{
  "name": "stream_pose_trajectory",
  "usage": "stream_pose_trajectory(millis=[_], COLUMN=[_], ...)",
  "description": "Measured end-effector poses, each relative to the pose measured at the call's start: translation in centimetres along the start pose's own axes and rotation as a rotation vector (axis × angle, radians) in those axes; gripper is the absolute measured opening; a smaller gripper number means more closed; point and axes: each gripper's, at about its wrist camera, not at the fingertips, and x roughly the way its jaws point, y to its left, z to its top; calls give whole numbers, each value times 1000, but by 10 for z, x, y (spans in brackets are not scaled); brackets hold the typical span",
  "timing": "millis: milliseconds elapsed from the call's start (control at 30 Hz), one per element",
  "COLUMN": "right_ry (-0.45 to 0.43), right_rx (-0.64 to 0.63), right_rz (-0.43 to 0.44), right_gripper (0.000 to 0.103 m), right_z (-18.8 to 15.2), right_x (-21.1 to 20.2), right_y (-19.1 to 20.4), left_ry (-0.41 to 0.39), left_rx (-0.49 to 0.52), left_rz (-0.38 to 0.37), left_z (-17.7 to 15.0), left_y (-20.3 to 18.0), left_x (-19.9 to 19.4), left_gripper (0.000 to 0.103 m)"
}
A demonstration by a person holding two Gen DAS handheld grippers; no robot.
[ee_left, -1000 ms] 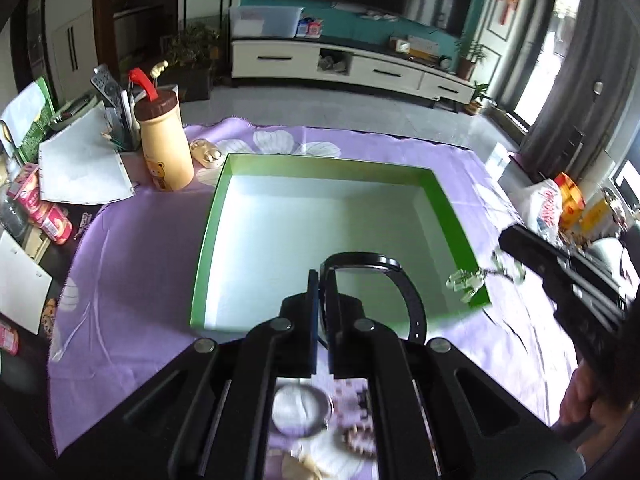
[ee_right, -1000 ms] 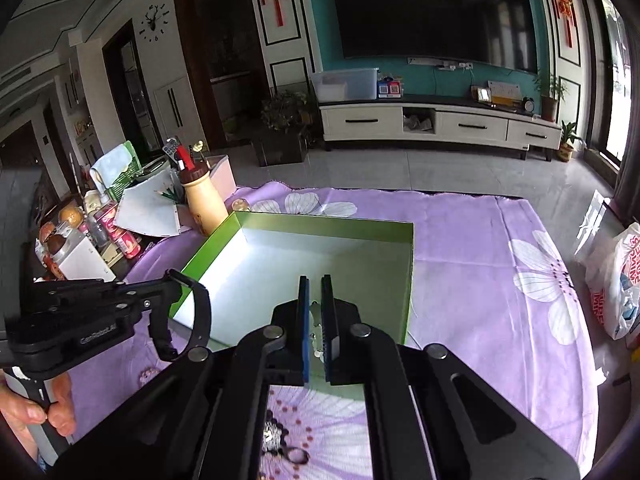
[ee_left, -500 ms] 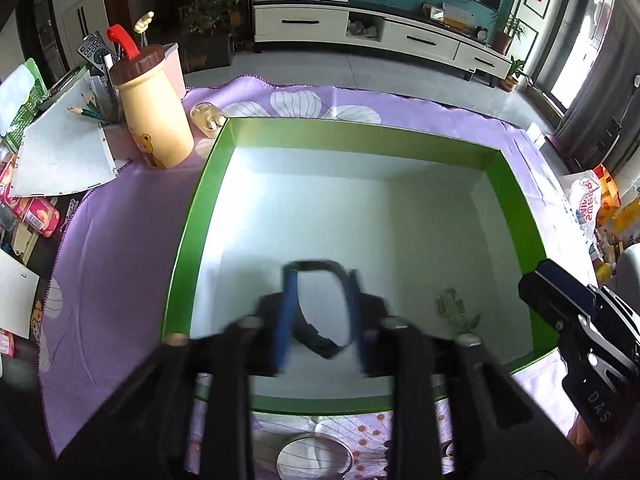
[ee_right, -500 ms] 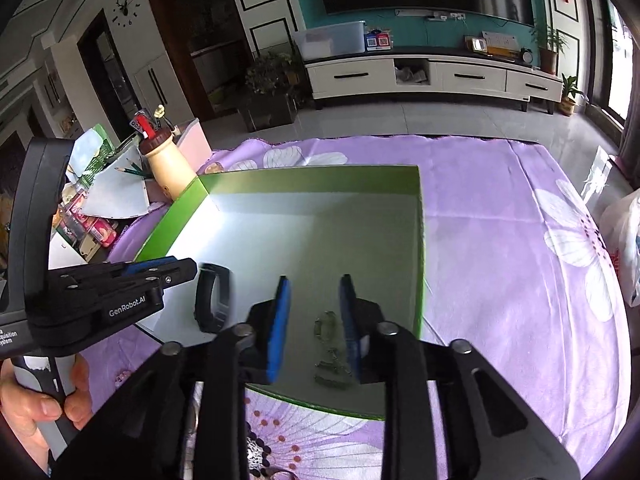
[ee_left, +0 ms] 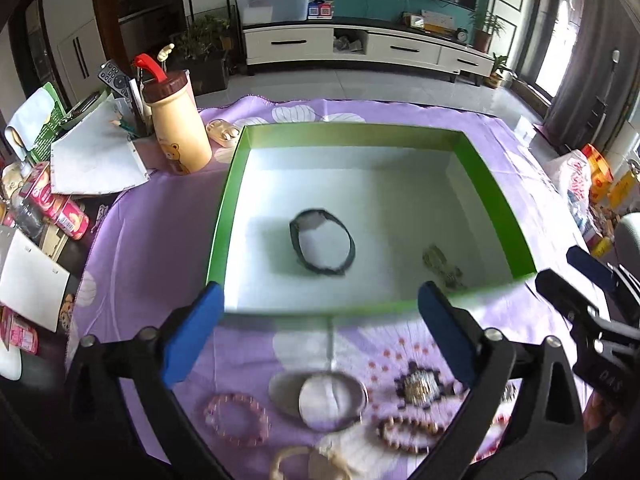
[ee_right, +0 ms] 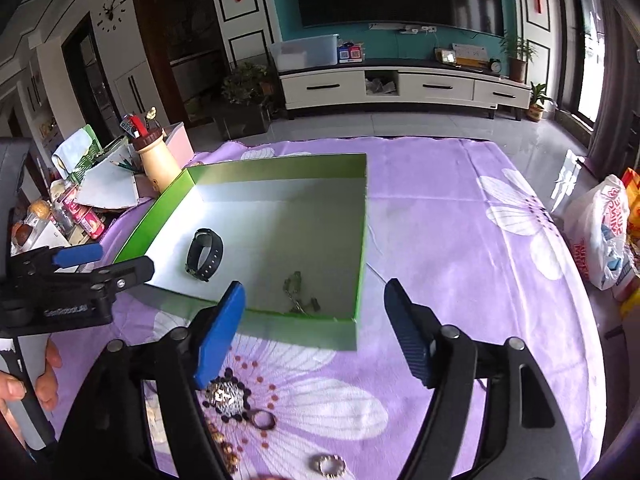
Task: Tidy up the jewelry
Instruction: 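Withdraw both tools from the box back toward the remaining jewelry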
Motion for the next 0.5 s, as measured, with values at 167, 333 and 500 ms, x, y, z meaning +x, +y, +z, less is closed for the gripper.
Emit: stream_pose_trajectory(millis=[167,333,500], right_ry=[3,31,63], right_rx=[5,25,62], right_rz=[-1,0,1], right_gripper=[78,78,78], right_z=[-18,-44,-71], right_x=[-29,-51,-64], right_y=[-9,-20,-28], left_ry=[9,43,80], left_rx=[-30,-82,-131], left_rz=[-20,-15,-22], left_z=[-22,-52,-85], left_y=[8,30,51], left_x=[-27,-41,-48], left_gripper=[101,101,101])
